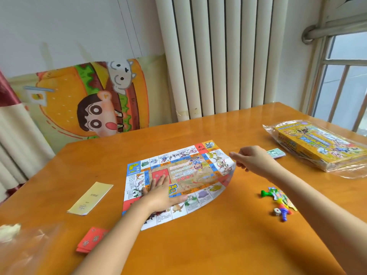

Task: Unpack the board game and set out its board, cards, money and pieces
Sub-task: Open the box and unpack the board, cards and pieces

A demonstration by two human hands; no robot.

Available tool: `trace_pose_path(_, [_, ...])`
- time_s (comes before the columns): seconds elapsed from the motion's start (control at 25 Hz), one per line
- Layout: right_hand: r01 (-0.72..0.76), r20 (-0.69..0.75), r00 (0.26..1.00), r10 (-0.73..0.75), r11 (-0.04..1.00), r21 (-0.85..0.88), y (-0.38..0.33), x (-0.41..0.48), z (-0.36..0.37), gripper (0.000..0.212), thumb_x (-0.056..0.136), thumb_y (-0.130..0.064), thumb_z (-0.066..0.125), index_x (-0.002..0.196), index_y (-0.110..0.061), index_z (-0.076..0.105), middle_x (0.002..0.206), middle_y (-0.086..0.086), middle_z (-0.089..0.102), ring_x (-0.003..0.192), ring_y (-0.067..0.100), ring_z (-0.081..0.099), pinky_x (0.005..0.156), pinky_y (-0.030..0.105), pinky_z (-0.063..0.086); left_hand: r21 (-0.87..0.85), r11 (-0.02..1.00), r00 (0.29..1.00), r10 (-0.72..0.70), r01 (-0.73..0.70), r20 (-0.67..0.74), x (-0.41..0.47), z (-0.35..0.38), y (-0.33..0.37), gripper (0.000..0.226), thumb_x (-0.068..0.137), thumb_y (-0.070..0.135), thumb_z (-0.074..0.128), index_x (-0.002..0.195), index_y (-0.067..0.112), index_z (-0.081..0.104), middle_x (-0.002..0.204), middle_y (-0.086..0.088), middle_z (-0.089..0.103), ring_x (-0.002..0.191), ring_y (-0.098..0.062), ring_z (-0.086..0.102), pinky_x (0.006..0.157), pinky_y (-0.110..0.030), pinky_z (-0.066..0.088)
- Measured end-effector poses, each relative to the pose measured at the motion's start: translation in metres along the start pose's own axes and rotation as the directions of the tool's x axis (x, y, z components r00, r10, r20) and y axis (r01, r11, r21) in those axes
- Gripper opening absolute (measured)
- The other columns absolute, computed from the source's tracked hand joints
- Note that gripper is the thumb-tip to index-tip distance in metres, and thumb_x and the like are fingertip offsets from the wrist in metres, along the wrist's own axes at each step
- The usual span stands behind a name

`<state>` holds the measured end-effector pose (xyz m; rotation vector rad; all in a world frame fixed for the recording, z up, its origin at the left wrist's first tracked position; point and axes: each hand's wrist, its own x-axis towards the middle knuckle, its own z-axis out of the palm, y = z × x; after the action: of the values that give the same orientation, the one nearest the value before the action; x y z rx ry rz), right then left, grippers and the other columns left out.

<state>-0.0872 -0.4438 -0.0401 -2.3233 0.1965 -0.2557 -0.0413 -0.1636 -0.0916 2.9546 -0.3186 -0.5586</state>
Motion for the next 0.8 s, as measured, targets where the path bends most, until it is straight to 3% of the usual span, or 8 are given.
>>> trace_pose_path(0.12, [0.031, -0.051, 0.998, -0.043, 0.976, -0.216, -0.002, -0.002, 0.002, 0.036, 0.088, -0.043, 0.063, 0.071, -0.011, 0.057, 0.067, 0.002, 0.057, 0.062, 0.016, 0.048, 0.052, 0.03, 0.032, -0.001, 0.999, 0.998, 0.047, -0.047, 0.036, -0.005, -0.006, -0.013, 0.11, 0.075, 0.077, 0.045, 0.15, 0.022, -0.015, 0.156, 0.007, -0.022, 0.144, -0.024, -0.019, 0.114, -0.058, -0.003])
trace_pose_path(0.2, [0.103, 0.032, 0.995, -0.098, 0.951, -0.291, -0.008, -0.009, 0.007, 0.028, 0.086, -0.042, 0.065, 0.088, -0.014, 0.061, 0.089, 0.003, 0.064, 0.077, 0.017, 0.055, 0.06, 0.029, 0.038, -0.024, 0.998, 0.996, 0.062, -0.06, 0.068, -0.008, -0.007, -0.018, 0.111, 0.073, 0.076, 0.049, 0.15, 0.026, -0.014, 0.156, 0.009, -0.022, 0.144, -0.023, -0.02, 0.114, -0.06, -0.001])
trace_pose_path(0.32, [0.225, 0.302, 0.945, -0.127, 0.921, -0.319, -0.006, -0.028, 0.032, 0.046, 0.092, -0.045, 0.056, 0.132, -0.022, 0.05, 0.136, 0.005, 0.051, 0.119, 0.021, 0.052, 0.095, 0.031, 0.043, -0.054, 0.997, 0.996, 0.063, -0.06, 0.065, -0.013, -0.002, -0.02, 0.109, 0.068, 0.079, 0.047, 0.148, 0.038, -0.015, 0.155, 0.01, -0.022, 0.143, -0.024, -0.021, 0.111, -0.064, -0.002])
trace_pose_path(0.4, [0.257, 0.417, 0.902, -0.112, 0.915, -0.31, 0.0, -0.046, 0.053, 0.056, 0.096, -0.048, 0.045, 0.148, -0.03, 0.029, 0.155, 0.002, 0.025, 0.142, 0.024, 0.024, 0.114, 0.037, 0.026, -0.07, 0.996, 0.997, 0.059, -0.056, 0.043, -0.017, 0.003, -0.021, 0.107, 0.066, 0.08, 0.045, 0.147, 0.041, -0.013, 0.156, 0.01, -0.022, 0.143, -0.023, -0.021, 0.111, -0.065, -0.004])
trace_pose_path(0.48, [0.295, 0.436, 0.893, -0.114, 0.878, -0.376, 0.008, -0.058, 0.068, 0.058, 0.098, -0.051, 0.036, 0.151, -0.033, 0.018, 0.159, 0.001, 0.012, 0.147, 0.028, 0.005, 0.118, 0.039, 0.013, -0.083, 0.995, 0.998, 0.064, -0.063, 0.009, -0.02, 0.009, -0.021, 0.102, 0.072, 0.077, 0.046, 0.148, 0.041, -0.011, 0.156, 0.009, -0.021, 0.144, -0.022, -0.021, 0.11, -0.064, -0.006])
trace_pose_path(0.56, [0.309, 0.432, 0.896, -0.103, 0.844, -0.439, 0.012, -0.063, 0.071, 0.058, 0.099, -0.052, 0.032, 0.151, -0.034, 0.015, 0.161, 0.002, 0.004, 0.147, 0.028, -0.001, 0.118, 0.038, 0.006, -0.098, 0.993, 0.997, 0.071, -0.073, -0.019, -0.022, 0.013, -0.02, 0.099, 0.074, 0.076, 0.046, 0.148, 0.041, -0.009, 0.156, 0.009, -0.02, 0.144, -0.022, -0.021, 0.11, -0.064, -0.009])
trace_pose_path(0.68, [0.32, 0.452, 0.886, -0.105, 0.844, -0.431, 0.011, -0.062, 0.065, 0.058, 0.098, -0.054, 0.032, 0.151, -0.036, 0.014, 0.161, 0.001, 0.003, 0.148, 0.024, -0.002, 0.118, 0.037, 0.006, -0.12, 0.989, 0.996, 0.078, -0.082, -0.037, -0.021, 0.014, -0.02, 0.105, 0.066, 0.079, 0.045, 0.149, 0.041, -0.006, 0.157, 0.009, -0.017, 0.144, -0.022, -0.019, 0.109, -0.065, -0.008])
trace_pose_path(0.8, [0.326, 0.461, 0.881, -0.108, 0.845, -0.424, 0.009, -0.06, 0.063, 0.059, 0.098, -0.053, 0.035, 0.151, -0.036, 0.016, 0.161, -0.001, 0.005, 0.148, 0.022, 0.001, 0.118, 0.037, 0.008, -0.149, 0.985, 0.994, 0.079, -0.089, -0.071, -0.022, 0.01, -0.021, 0.111, 0.059, 0.081, 0.047, 0.151, 0.037, 0.002, 0.159, 0.007, -0.009, 0.147, -0.02, -0.009, 0.113, -0.062, 0.003])
